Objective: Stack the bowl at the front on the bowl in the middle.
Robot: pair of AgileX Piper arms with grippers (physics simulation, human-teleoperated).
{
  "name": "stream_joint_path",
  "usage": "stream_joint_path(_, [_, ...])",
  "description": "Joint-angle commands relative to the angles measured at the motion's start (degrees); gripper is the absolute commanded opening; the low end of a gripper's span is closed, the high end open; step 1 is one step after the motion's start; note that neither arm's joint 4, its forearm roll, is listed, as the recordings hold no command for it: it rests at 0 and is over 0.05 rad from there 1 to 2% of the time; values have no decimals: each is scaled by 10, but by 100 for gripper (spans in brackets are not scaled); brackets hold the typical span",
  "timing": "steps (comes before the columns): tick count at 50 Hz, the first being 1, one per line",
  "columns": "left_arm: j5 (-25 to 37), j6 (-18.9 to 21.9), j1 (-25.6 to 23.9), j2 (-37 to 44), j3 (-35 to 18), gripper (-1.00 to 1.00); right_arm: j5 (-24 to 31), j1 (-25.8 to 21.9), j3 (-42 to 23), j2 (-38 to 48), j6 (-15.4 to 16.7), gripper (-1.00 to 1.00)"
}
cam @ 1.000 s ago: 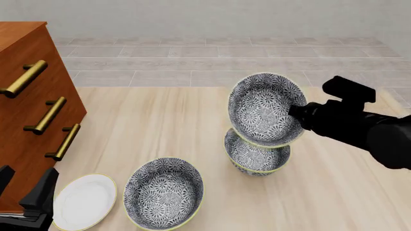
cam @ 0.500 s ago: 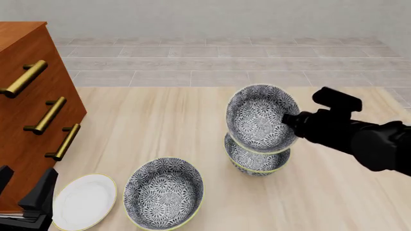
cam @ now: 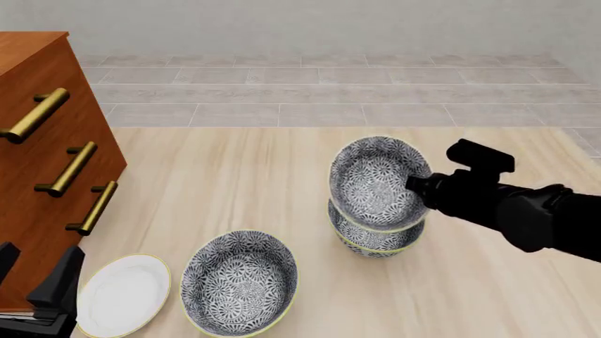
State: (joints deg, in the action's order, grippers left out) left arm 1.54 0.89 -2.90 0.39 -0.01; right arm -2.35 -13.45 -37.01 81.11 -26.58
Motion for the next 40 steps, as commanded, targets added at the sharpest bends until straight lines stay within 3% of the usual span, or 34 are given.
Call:
stream_joint_path(1, [-3,1,0,5,0,100,-21,1,1,27,-1,-100])
stream_joint_path(40, [-2,3,1,0,0,100,-46,4,23,45,11,-100])
